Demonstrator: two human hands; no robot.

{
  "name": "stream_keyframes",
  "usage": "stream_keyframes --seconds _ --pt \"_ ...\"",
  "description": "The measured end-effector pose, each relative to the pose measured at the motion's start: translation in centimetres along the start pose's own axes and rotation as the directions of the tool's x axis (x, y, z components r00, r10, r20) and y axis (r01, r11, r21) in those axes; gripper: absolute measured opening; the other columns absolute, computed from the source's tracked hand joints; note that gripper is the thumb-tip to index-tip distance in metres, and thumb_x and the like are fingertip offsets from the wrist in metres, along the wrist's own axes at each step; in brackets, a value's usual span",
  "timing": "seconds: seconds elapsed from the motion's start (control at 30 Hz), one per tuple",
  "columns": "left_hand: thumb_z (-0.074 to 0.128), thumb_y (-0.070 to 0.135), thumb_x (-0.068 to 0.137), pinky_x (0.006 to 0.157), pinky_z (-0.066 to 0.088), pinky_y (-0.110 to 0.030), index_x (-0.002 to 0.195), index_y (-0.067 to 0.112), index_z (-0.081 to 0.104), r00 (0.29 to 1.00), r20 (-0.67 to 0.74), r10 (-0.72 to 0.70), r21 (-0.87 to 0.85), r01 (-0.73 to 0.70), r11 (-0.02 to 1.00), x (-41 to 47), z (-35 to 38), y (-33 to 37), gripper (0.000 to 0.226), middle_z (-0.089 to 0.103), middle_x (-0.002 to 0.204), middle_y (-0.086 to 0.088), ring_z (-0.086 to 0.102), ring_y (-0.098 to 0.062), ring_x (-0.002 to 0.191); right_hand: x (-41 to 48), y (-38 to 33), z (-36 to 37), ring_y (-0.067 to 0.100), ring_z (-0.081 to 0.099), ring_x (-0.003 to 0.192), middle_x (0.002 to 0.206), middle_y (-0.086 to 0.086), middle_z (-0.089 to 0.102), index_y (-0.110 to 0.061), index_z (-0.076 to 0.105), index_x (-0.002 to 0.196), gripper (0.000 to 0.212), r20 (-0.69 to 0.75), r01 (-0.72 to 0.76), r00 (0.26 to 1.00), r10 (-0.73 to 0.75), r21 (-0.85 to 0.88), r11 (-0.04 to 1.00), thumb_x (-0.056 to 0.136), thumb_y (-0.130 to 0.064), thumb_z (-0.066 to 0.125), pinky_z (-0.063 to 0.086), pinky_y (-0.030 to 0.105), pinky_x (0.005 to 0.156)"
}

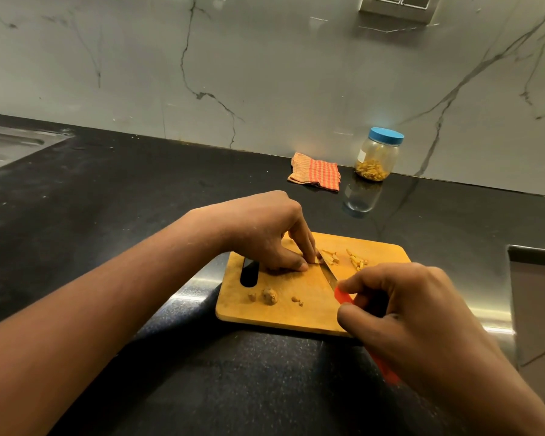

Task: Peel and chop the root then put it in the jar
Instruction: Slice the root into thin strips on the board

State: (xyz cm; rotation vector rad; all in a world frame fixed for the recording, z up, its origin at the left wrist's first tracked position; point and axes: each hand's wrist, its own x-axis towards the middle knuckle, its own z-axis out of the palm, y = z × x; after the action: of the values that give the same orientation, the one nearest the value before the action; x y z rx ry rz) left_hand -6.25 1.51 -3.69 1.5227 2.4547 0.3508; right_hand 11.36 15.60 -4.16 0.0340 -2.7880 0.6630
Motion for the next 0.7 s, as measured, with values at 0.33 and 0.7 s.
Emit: stream_keyframes --seconds 0.33,0.7 --pt "0.065 0.035 0.091 0.074 0.032 -0.007 0.117 0.029 0.071 1.000 0.010 0.000 0.016 0.000 1.000 0.1 0.0 0.0 0.027 0.063 0.126 0.019 0.051 0.001 0.101 1.2 -0.1 0.5 0.004 0.057 0.068 0.074 -0.012 0.059 -0.024 0.070 0.106 0.025 0.021 -0.009 1.000 0.009 -0.011 1.000 0.083 -0.032 0.066 0.043 0.008 0.060" --pt "0.066 0.034 0.091 0.082 0.036 -0.009 0.118 0.029 0.070 1.000 0.022 0.000 0.018 0.000 1.000 0.0 0.0 -0.1 0.029 0.062 0.128 0.020 0.054 -0.002 0.108 -0.5 0.3 -1.0 -0.016 0.053 0.081 0.062 -0.017 0.058 -0.024 0.075 0.091 0.019 -0.019 0.004 1.000 -0.004 -0.017 1.000 0.073 -0.028 0.072 0.038 -0.001 0.057"
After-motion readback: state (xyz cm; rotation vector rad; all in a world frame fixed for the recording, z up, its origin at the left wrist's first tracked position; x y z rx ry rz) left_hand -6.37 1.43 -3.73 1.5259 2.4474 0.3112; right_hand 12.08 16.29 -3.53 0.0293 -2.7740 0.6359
